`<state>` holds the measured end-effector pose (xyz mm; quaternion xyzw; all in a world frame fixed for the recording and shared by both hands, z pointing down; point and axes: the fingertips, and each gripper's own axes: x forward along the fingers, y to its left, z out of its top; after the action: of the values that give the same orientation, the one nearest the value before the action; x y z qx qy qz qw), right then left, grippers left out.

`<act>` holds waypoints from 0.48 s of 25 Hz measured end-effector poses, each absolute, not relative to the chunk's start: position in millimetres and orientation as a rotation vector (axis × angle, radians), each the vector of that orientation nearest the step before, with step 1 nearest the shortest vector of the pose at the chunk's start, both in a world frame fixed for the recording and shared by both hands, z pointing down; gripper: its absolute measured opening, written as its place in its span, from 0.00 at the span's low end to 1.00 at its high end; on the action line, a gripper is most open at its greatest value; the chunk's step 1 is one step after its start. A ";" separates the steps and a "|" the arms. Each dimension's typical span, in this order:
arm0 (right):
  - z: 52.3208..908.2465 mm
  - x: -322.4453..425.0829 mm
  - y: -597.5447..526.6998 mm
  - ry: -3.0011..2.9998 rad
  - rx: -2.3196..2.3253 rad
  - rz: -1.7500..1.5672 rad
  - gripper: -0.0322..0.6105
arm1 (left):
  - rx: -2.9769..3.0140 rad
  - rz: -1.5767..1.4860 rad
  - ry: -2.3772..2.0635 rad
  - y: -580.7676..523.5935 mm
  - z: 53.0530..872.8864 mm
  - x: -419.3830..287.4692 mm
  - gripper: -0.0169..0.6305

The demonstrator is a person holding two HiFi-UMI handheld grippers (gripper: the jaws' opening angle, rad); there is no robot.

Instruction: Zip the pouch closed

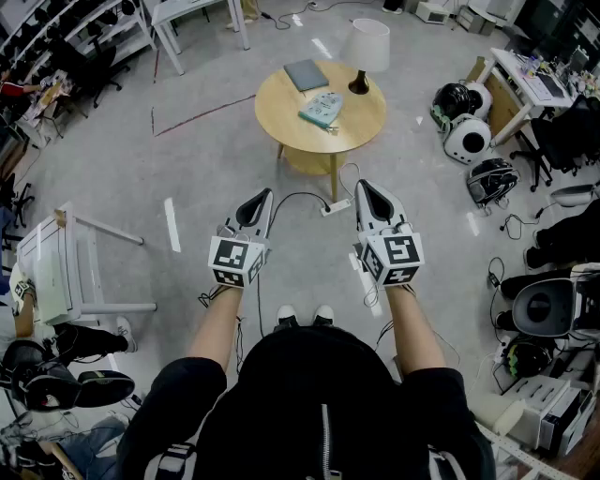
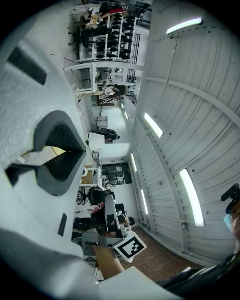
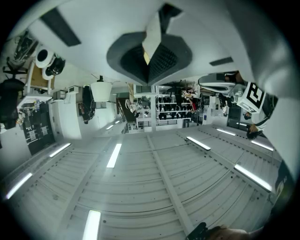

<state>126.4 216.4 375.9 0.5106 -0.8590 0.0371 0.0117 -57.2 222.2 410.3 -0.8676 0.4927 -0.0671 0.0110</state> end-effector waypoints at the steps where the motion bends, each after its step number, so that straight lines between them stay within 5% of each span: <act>1: 377.2 128.6 216.4 -2.673 1.592 0.125 0.05 | -2.706 -0.209 1.537 222.4 409.6 -54.9 0.04; 12: 391.1 145.9 228.9 -2.702 1.482 0.162 0.05 | -2.677 -0.215 1.568 226.8 404.4 -22.9 0.04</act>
<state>145.9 228.9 391.1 0.4802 -0.8751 0.0523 0.0279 -22.9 226.8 404.4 -0.8607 0.5042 -0.0691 0.0161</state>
